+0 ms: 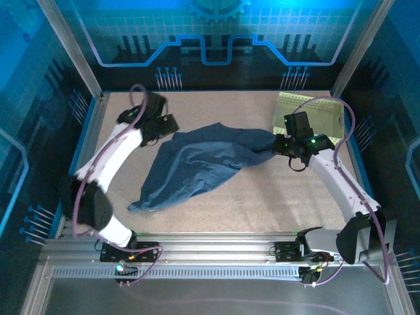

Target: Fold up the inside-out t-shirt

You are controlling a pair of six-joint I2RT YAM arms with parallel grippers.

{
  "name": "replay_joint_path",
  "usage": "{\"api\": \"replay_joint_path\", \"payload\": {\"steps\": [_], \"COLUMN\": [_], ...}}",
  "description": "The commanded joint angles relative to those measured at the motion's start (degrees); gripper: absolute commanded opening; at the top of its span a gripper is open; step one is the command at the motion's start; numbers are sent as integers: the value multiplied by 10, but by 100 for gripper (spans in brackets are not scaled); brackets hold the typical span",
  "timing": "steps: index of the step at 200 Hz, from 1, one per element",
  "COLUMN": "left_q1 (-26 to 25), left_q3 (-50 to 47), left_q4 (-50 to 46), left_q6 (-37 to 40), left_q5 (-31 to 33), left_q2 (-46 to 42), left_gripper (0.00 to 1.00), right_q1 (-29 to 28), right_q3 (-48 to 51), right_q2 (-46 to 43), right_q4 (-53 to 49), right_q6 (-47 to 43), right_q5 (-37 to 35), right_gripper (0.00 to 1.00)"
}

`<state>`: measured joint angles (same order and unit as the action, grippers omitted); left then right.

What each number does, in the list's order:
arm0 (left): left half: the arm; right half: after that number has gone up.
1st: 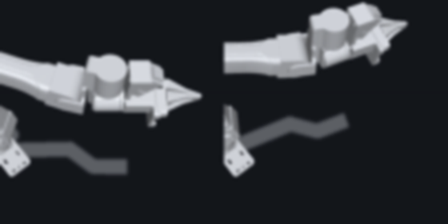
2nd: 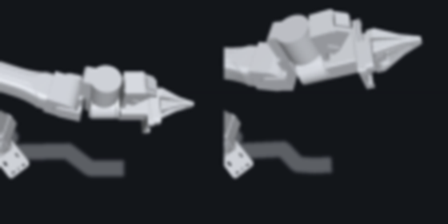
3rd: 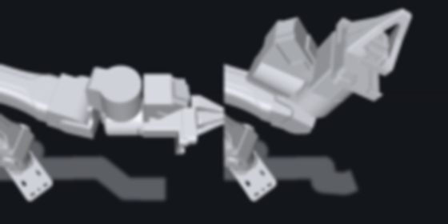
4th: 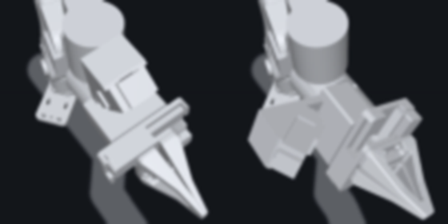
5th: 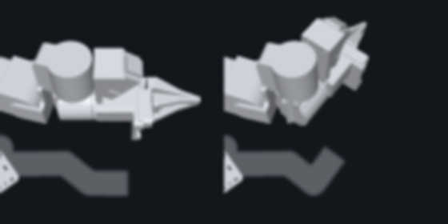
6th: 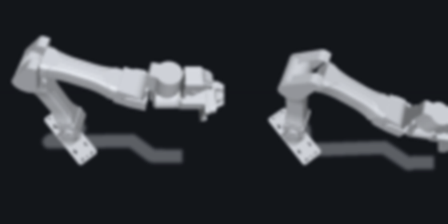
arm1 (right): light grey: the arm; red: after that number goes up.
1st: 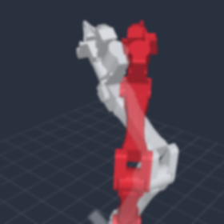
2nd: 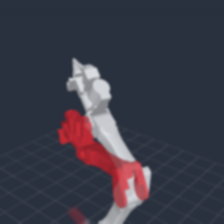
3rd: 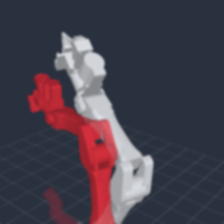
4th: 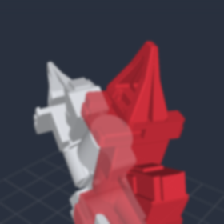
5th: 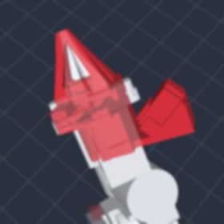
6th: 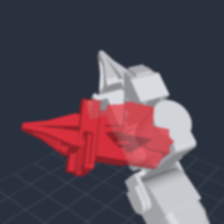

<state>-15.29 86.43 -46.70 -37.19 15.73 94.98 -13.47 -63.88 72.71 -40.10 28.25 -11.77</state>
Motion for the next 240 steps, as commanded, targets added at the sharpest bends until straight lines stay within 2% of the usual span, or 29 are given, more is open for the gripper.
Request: {"api": "replay_joint_path", "payload": {"steps": [1,28,49,86,143,208,240], "left_q1": [-10,-12,-13,-23,-24,-24,-23], "left_q3": [106,197,237,207,187,180,182], "left_q4": [-63,-89,-101,-62,-39,-35,-37], "left_q6": [44,51,63,71,69,68,66], "left_q5": [48,83,69,20,-3,-13,-20], "left_q2": [129,247,305,318,339,342,337], "left_gripper": [99,99,98,94,78,46,23], "right_q1": [2,2,2,2,0,0,0], "right_q3": [12,51,96,156,144,124,111], "right_q2": [-30,-63,-86,-107,-100,-98,-100], "right_q4": [-22,-52,-56,-35,-27,-29,-33], "right_q6": [30,69,83,83,75,73,72], "right_q5": [-32,-46,-53,-36,-28,-28,-31], "right_gripper": [0,0,0,0,0,0,0]}}
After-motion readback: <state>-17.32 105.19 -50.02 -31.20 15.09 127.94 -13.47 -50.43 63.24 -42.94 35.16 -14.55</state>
